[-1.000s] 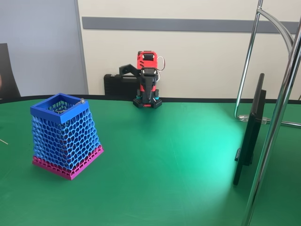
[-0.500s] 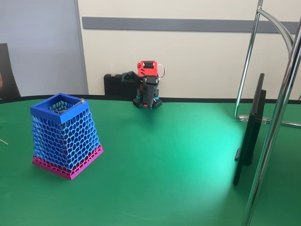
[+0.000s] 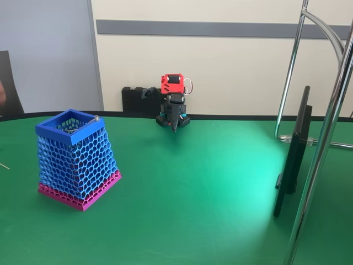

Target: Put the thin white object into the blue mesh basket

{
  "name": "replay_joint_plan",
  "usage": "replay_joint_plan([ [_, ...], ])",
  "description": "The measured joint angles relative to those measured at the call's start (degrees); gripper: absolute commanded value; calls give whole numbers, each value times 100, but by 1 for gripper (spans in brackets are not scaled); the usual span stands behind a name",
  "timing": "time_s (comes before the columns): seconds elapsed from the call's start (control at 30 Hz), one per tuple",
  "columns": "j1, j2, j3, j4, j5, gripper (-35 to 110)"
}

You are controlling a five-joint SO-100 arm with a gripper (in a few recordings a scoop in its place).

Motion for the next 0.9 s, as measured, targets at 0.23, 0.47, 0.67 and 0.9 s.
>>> replay_joint_plan([
  [0.23,62,0,0,0,167,1],
  [0.47,62,0,0,0,167,1],
  [0.67,62,0,0,0,167,1],
  [0.9,62,0,0,0,167,1],
])
